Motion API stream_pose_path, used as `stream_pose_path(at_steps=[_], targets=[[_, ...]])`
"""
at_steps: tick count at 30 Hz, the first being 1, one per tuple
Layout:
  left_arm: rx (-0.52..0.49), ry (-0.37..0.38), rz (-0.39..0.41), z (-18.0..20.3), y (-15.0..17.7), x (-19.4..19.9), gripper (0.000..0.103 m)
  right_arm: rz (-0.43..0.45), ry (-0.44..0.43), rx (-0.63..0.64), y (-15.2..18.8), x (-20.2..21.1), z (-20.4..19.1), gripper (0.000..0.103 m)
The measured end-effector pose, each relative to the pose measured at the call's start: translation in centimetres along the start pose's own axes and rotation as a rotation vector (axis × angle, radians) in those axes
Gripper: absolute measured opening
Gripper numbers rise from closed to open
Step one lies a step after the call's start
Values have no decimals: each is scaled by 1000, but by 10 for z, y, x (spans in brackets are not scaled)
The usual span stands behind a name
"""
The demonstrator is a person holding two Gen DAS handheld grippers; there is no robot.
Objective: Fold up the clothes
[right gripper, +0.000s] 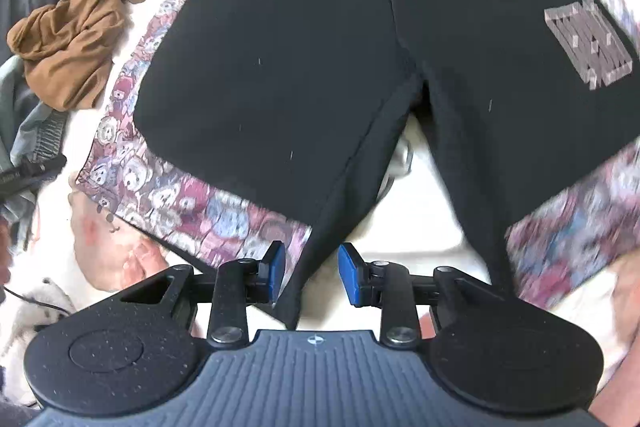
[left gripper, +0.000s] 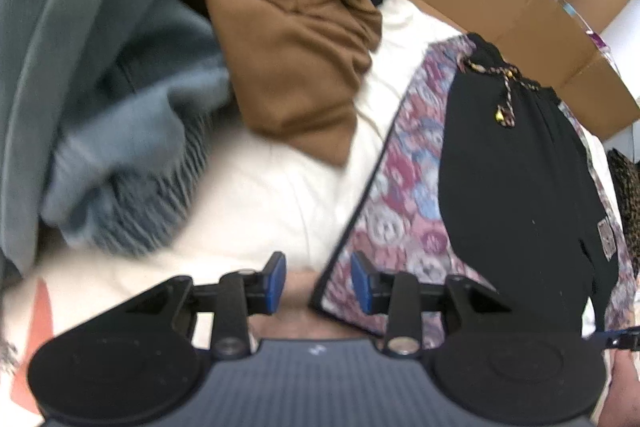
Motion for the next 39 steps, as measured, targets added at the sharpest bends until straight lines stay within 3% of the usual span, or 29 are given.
stream_pose_path(at_steps=[8,9,11,12,17,19,29,35,39], targets=[[1,22,-5,6,12,-11,39,-61,-30,-11,14,-33,1,34],[7,21,-5,5,12,-12,40,-59,-39,-17,14,-35,2,28],[11,24,-5,4,12,-16,40,-51,-63,-22,13,-36,2,6],[8,25,-6,5,12,-18,40,-46,-75,-23,13,-36,1,1],[14,13,-21,2,12,-33,33,-33,-91,-23,15,-38,4,0],[15,9,-16,0,12,-34,8,-25,-97,-8,18,-36,4,0],[18,-10,-6,-3,18,-30,7,-48,-34,82,22,-50,2,0],[45,63,5,-9,14,-32,13,-53,-23,60,18,-54,1,0],[5,94,15,-12,14,-37,18,-59,-23,50,18,-53,0,0]])
Point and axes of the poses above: each gripper's, at about its wrist camera, not at the fingertips, and x roughly against the way its jaws point, z to its right, y to its underside, the point moved 5 cm from there along -x, roughly the way its jaws point, and after that the axes turned 15 degrees about -z, right-handed, at the moved point
